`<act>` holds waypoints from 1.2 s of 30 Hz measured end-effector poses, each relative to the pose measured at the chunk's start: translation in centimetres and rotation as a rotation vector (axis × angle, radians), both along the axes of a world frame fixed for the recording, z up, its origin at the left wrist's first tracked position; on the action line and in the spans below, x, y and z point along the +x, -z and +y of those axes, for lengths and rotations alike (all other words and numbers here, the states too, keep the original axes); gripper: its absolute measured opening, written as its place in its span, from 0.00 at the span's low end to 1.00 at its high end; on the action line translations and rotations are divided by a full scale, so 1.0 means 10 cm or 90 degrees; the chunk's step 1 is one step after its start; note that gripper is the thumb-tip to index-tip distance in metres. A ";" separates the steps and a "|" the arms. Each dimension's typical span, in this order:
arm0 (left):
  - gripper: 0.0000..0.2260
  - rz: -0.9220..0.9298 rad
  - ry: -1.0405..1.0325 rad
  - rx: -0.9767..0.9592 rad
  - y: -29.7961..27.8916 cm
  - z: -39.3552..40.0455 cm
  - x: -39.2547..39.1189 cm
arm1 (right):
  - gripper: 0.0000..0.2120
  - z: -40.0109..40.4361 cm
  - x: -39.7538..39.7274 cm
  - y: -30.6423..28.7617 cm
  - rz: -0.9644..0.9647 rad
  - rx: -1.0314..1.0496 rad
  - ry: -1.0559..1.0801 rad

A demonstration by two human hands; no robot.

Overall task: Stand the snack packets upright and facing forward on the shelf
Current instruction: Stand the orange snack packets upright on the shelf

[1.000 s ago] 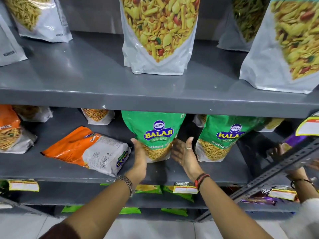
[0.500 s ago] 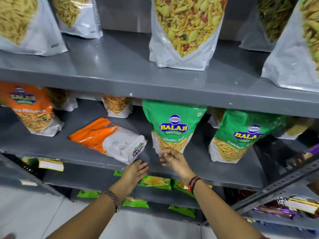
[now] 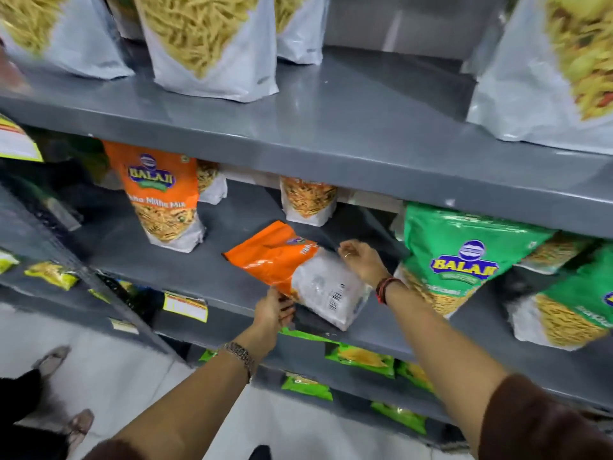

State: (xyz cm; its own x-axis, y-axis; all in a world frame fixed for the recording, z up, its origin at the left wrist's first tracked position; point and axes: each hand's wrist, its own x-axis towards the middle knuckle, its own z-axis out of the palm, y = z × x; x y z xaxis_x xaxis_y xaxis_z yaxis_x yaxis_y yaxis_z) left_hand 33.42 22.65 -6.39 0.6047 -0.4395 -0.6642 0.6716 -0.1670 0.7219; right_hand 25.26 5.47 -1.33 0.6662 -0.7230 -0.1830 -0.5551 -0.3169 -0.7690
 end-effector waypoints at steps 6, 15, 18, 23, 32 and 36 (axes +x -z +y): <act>0.19 -0.076 0.127 0.046 0.10 0.03 0.46 | 0.23 -0.11 0.61 0.01 0.247 0.025 0.045; 0.09 0.008 0.164 -0.135 0.12 0.31 0.80 | 0.08 0.09 0.45 0.01 0.157 0.169 0.241; 0.12 -0.061 0.172 -0.185 0.00 0.41 0.86 | 0.14 0.21 0.32 0.00 0.043 0.186 0.319; 0.13 -0.219 0.187 -0.238 -0.45 0.30 1.05 | 0.18 0.53 0.17 -0.16 -0.155 0.199 0.399; 0.13 -0.383 0.227 -0.193 -0.81 0.04 1.25 | 0.19 0.63 0.24 -0.11 -0.305 0.174 0.454; 0.12 -0.338 0.240 -0.163 -0.80 0.07 1.27 | 0.18 0.69 0.23 0.06 -0.348 0.218 0.487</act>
